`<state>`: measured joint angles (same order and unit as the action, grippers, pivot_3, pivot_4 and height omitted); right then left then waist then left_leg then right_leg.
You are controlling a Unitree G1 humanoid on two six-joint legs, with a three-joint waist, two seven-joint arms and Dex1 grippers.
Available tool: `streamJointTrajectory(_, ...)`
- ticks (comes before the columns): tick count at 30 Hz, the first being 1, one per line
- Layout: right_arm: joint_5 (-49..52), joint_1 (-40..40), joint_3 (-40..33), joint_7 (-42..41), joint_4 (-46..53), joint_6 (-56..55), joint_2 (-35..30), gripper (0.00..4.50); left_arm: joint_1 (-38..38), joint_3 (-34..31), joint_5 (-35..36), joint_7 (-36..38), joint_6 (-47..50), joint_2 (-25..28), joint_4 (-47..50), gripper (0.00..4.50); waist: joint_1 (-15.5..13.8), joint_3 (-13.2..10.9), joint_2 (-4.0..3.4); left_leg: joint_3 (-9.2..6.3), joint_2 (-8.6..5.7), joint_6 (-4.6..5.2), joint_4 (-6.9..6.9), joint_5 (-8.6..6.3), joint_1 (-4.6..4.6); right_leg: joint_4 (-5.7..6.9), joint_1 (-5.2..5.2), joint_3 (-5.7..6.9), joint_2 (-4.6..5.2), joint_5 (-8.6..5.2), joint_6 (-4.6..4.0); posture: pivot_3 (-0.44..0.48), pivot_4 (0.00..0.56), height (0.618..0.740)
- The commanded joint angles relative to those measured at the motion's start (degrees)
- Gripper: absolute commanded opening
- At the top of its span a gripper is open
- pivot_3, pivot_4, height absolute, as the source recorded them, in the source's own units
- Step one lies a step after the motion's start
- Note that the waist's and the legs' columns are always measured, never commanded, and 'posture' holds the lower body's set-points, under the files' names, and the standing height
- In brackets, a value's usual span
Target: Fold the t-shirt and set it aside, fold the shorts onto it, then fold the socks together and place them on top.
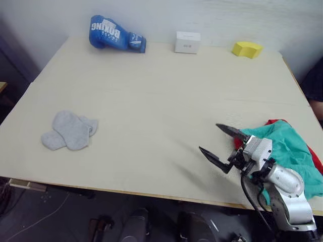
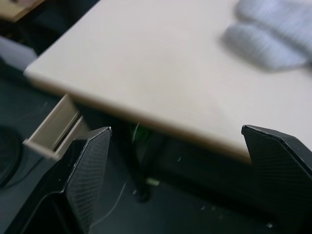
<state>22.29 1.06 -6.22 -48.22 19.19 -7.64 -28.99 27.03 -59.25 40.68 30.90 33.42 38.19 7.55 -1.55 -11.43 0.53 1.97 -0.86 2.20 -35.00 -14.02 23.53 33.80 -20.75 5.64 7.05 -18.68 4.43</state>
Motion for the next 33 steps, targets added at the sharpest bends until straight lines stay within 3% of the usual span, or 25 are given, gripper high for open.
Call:
streamJointTrajectory(1,3.09,-0.35,0.61,-2.31,0.5,0.35,-0.39,4.47,-2.94,5.8,1.7,4.33,5.9,9.57,5.32,4.5,-0.02,0.04,0.04,0.19,0.13,-0.18,0.01,0.0,-0.18,-0.01,0.11,0.03,-0.03,-0.07,-0.11,0.0,0.15,0.74)
streamJointTrajectory(5,3.88,-0.88,1.42,-5.18,-0.15,0.76,-1.5,4.47,-12.9,14.02,2.48,4.19,12.96,19.38,5.78,4.5,0.38,0.06,0.05,0.51,0.19,-0.36,0.02,0.05,-0.22,0.26,0.16,0.07,0.05,0.23,0.25,0.0,0.15,0.74)
streamJointTrajectory(6,4.08,-0.87,1.51,-6.11,-0.33,0.76,-1.89,4.47,-15.77,16.52,2.63,4.1,14.09,20.69,6.2,4.5,0.57,0.04,0.0,0.63,0.19,-0.37,0.02,0.0,-0.17,0.32,0.08,0.03,0.06,0.53,0.8,0.0,0.15,0.74)
streamJointTrajectory(8,4.02,-0.7,1.3,-6.92,-0.81,0.37,-2.26,4.47,-22.76,22.31,3.4,1.46,18.39,21.8,7.11,4.5,1.18,0.02,-0.03,0.78,0.19,-0.65,0.02,-0.04,-0.19,0.37,0.04,0.03,0.04,0.46,0.87,0.0,0.15,0.74)
streamJointTrajectory(12,2.97,-0.63,0.84,-6.2,-1.45,-0.34,-1.94,4.47,-35.72,32.89,1.37,-7.63,28.31,18.65,5.82,4.5,1.79,0.02,-0.03,0.98,0.3,-0.7,-0.03,-0.02,-0.24,1.04,-0.1,0.23,-0.09,0.28,0.95,0.0,0.15,0.74)
streamJointTrajectory(16,2.24,-0.16,0.72,-4.72,-1.43,-0.53,-1.38,4.47,-41.25,40.34,-7.0,-14.25,27.14,14.39,0.91,4.5,1.74,0.01,0.07,1.46,0.6,-0.78,-0.16,0.01,-0.3,1.23,-0.26,0.22,-0.42,0.27,0.97,0.0,0.15,0.74)
streamJointTrajectory(21,2.19,1.1,1.06,-3.4,-0.42,0.16,-1.06,4.47,-45.77,46.86,-13.88,-16.44,23.61,9.63,-4.14,4.5,1.38,-0.05,0.26,1.74,0.64,-1.18,-0.33,0.16,-0.33,1.72,-0.66,-0.08,-0.36,0.27,0.94,0.0,0.15,0.74)
streamJointTrajectory(24,2.31,1.97,1.19,-2.54,0.73,0.65,-1.06,4.5,-44.97,49.64,-17.88,-15.69,21.75,9.88,-5.98,3.89,1.38,-0.04,0.27,1.75,0.66,-1.18,-0.35,0.29,-0.41,1.84,-0.71,-0.32,-0.34,0.42,0.73,0.0,0.15,0.74)
streamJointTrajectory(33,2.93,3.21,0.26,1.1,4.33,3.69,-1.09,4.5,-38.19,49.25,-18.42,-3.97,15.29,12.52,-1.27,1.05,1.62,-0.01,0.21,1.89,0.85,-1.34,-0.21,0.29,-0.55,2.05,-0.88,-0.45,-0.36,0.3,0.36,0.0,0.15,0.74)
